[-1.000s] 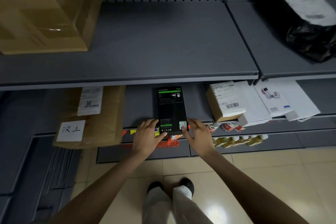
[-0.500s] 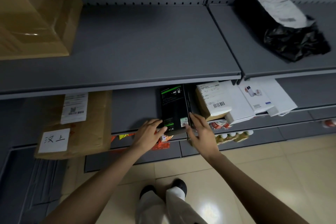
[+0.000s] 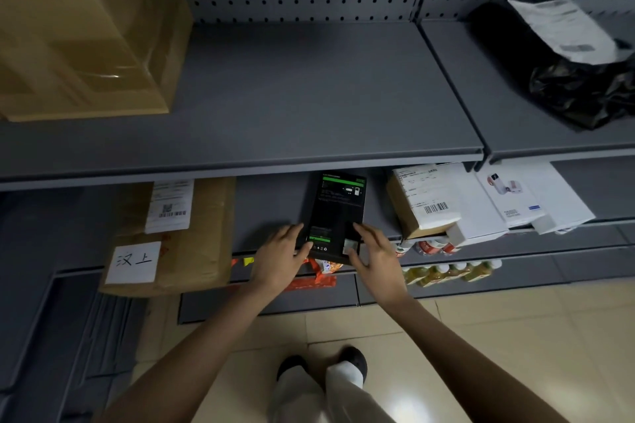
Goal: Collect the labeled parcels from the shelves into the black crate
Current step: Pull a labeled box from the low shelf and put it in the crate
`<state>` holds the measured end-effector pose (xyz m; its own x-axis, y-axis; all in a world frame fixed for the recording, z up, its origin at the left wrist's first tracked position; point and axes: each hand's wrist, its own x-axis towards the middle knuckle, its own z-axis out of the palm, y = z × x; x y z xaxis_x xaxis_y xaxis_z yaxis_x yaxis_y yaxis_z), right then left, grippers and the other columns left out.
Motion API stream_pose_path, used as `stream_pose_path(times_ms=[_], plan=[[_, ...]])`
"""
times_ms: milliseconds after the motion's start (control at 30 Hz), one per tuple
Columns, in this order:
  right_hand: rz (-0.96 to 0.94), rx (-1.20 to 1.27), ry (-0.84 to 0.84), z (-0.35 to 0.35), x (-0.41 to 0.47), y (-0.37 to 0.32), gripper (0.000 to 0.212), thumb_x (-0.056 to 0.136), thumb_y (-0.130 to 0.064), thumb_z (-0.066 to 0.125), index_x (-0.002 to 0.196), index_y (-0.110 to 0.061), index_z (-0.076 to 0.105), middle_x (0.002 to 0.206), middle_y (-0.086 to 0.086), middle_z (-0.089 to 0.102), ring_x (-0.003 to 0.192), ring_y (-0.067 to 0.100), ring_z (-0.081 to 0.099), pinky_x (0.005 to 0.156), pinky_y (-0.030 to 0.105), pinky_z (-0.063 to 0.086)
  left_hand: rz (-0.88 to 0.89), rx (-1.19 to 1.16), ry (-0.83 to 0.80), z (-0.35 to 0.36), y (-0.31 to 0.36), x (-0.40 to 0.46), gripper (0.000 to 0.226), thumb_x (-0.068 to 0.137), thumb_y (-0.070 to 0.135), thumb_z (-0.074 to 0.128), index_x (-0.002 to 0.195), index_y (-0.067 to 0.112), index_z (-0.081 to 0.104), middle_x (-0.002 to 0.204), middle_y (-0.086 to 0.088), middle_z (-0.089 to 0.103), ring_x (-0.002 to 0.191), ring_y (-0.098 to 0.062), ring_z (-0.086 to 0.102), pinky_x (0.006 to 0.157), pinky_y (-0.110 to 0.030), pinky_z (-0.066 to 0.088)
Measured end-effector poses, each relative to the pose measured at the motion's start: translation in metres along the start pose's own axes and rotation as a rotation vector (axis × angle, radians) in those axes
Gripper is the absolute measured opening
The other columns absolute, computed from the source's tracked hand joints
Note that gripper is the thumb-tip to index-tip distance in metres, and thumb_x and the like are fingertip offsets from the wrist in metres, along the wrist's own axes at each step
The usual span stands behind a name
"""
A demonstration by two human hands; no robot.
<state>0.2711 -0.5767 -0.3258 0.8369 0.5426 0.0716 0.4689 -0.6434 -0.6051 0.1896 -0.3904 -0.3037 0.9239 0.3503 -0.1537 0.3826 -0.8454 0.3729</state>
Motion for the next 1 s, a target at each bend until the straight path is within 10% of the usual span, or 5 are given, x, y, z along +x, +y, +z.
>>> stream_pose_path(times_ms=[367, 800, 1000], plan=[[0.194, 0.009, -0.159, -0.001, -0.009, 0.009, 0.046, 0.100, -0.036, 0.040, 0.138, -0.012, 0.042, 0.141, 0.007, 0.042, 0.118, 0.022, 0.053, 0.091, 0.030, 0.047, 0.027, -0.106, 0.007, 0.015, 0.012, -0.007, 0.050, 0.093, 0.038, 0.048, 0.139, 0.018, 0.039, 0.135, -0.001, 0.050, 0.122, -0.016, 0.047, 0.097, -0.028, 0.043], [-0.026, 0.022, 0.088, -0.036, -0.012, -0.003, 0.056, 0.092, -0.039, 0.056, 0.139, -0.011, 0.044, 0.139, 0.004, 0.044, 0.125, 0.018, 0.045, 0.099, 0.038, 0.047, 0.121, -0.155, -0.180, 0.032, 0.022, -0.005, 0.055, 0.094, 0.044, 0.043, 0.142, 0.019, 0.033, 0.142, 0.000, 0.042, 0.128, -0.017, 0.040, 0.102, -0.031, 0.037], [-0.131, 0.033, 0.072, -0.022, -0.011, -0.019, 0.067, 0.084, -0.046, 0.061, 0.136, -0.009, 0.045, 0.131, 0.007, 0.049, 0.120, 0.016, 0.047, 0.099, 0.027, 0.042, 0.190, -0.232, 0.281, -0.010, 0.035, -0.002, 0.045, 0.095, 0.039, 0.040, 0.137, 0.021, 0.042, 0.133, -0.001, 0.048, 0.120, -0.016, 0.045, 0.091, -0.027, 0.042]])
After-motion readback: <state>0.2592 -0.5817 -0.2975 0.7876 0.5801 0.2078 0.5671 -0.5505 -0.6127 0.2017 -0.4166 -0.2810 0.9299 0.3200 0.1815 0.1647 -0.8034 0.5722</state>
